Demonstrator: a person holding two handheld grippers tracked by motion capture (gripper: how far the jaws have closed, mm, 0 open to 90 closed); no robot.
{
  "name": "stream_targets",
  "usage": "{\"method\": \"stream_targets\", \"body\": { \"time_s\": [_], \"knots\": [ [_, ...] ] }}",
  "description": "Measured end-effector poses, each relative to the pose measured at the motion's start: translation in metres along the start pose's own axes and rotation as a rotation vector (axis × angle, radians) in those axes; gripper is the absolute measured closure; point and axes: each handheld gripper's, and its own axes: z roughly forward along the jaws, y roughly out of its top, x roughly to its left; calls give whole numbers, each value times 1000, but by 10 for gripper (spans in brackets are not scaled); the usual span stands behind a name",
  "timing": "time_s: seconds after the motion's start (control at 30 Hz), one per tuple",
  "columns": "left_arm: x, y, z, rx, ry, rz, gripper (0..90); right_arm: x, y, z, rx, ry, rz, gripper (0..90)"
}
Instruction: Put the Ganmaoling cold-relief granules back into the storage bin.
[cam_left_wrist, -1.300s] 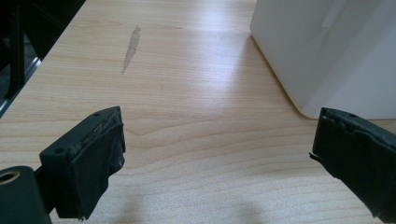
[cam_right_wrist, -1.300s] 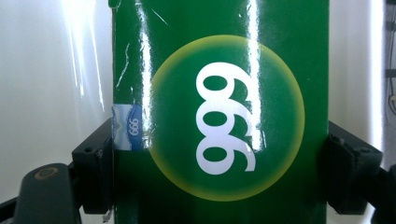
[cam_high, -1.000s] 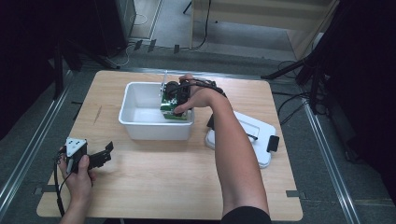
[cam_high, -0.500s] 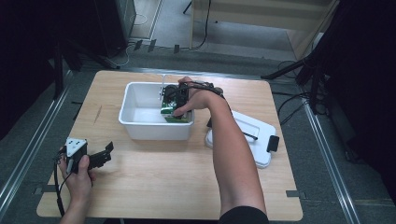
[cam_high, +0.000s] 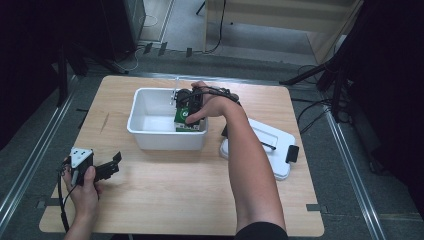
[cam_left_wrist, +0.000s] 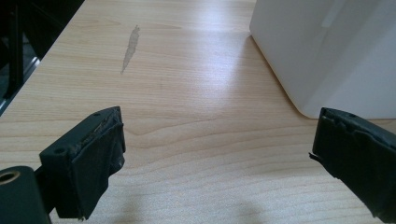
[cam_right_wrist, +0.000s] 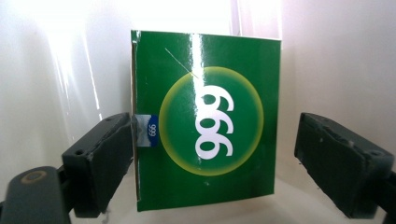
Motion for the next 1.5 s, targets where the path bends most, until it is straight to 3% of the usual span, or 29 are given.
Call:
{"method": "stream_targets", "body": {
  "time_s": [0.5,0.83,1.17,1.5],
  "knots": [
    [0,0,0,-1,3,1,32,-3,-9,-44,-67,-28,53,13],
    [0,0,0,0,6,-1,32,-3,-28,-82,-96,-40,99,0],
    [0,0,0,1,6,0,32,0,-47,-100,-115,-66,116,0],
    [0,0,0,-6,2,-2,32,6,-77,-109,-92,-87,129,0]
  ]
}}
